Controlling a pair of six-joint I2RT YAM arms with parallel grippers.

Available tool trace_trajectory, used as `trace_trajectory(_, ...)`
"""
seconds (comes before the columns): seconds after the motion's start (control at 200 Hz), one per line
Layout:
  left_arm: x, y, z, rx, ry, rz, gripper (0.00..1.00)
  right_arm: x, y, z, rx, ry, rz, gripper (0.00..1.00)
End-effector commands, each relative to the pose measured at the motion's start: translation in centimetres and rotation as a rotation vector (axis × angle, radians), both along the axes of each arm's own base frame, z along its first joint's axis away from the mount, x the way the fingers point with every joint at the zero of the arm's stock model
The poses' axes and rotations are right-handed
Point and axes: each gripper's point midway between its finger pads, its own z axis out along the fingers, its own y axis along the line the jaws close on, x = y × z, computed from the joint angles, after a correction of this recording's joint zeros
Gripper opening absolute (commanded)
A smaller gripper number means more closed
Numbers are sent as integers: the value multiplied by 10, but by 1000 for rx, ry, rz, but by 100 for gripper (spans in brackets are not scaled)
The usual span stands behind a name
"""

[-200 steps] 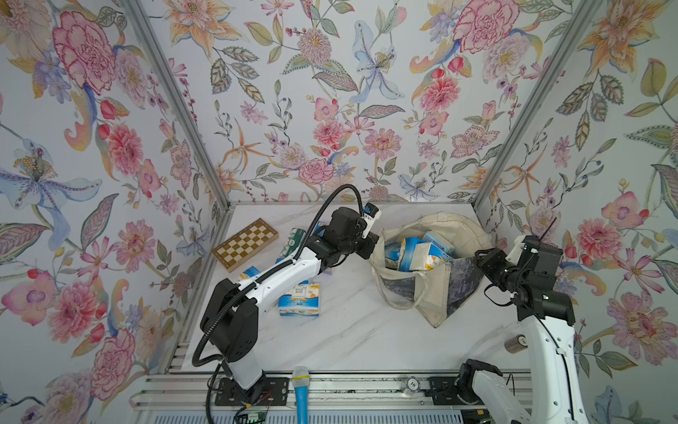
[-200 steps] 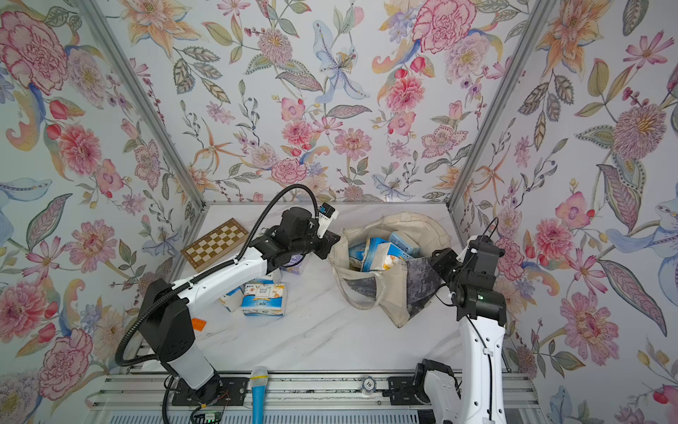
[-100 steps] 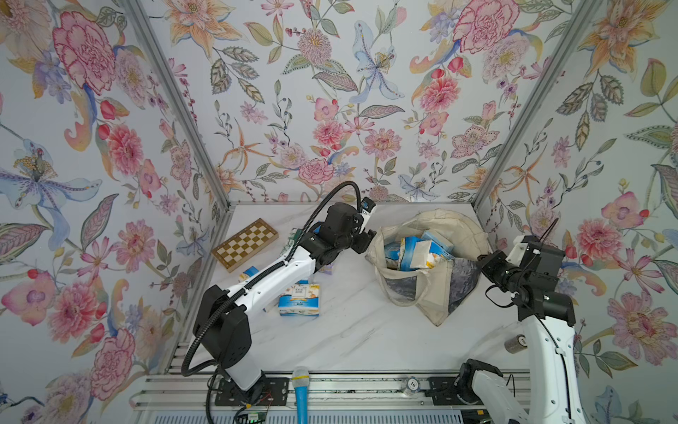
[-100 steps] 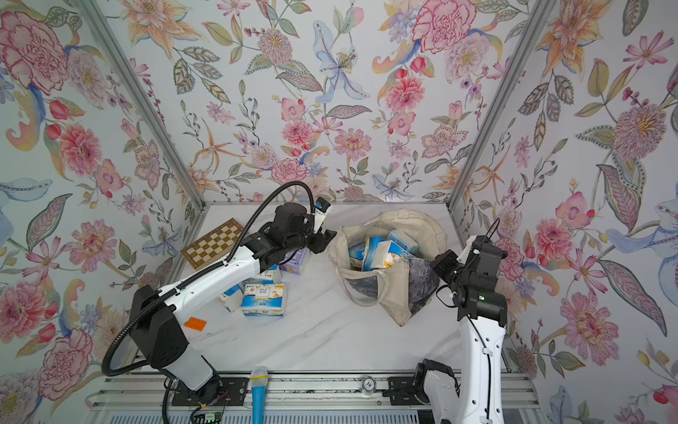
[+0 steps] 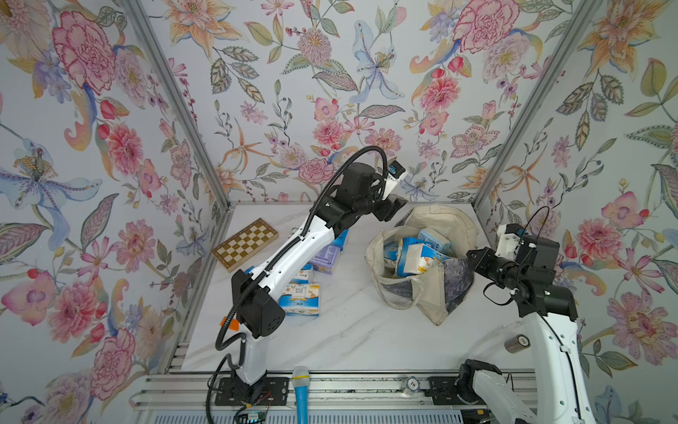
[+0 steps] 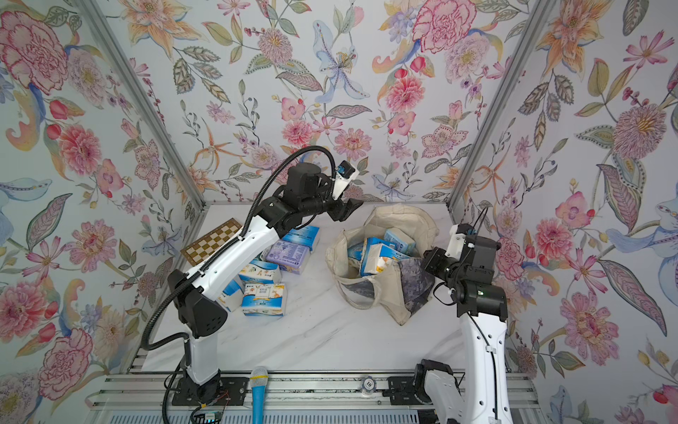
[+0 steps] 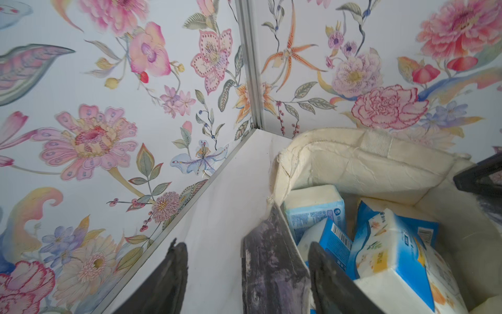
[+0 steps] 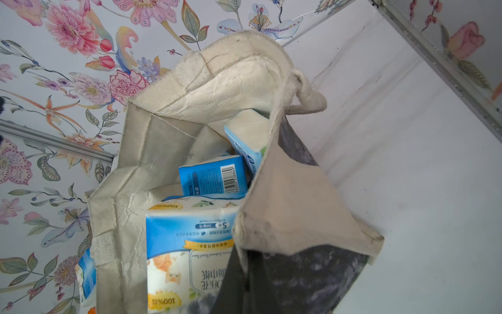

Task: Put tissues into the canvas bag
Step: Adjust the canvas bag at the center of the board.

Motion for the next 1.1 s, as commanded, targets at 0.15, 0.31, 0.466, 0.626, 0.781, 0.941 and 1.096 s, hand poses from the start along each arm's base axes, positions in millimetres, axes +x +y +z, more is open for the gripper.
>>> trace_trajectory(0.15,-21,-25,-56,168,107,-102,78,13,13,26,-47,-94,70,0)
trace_trajectory(0.31,-9,-26,-68,188,98,-62,78,15,17,25,-58,-90,80,0)
trace_trajectory(0.466,7,-24,-77,212,72,7,71,15,18,28,-65,-97,85,0)
trace_trajectory(0.626,20,-25,-87,240,31,39,51,15,20,29,-67,-102,94,0)
trace_trajectory(0.781,31,-26,-94,251,33,69,0,16,19,30,-86,-108,100,0)
trace_trajectory(0.941,56,2,-75,175,57,229,0,26,7,44,-189,-154,79,0)
trace_trajectory(1.096,63,43,-39,46,61,346,0,46,-9,68,-283,-250,29,0)
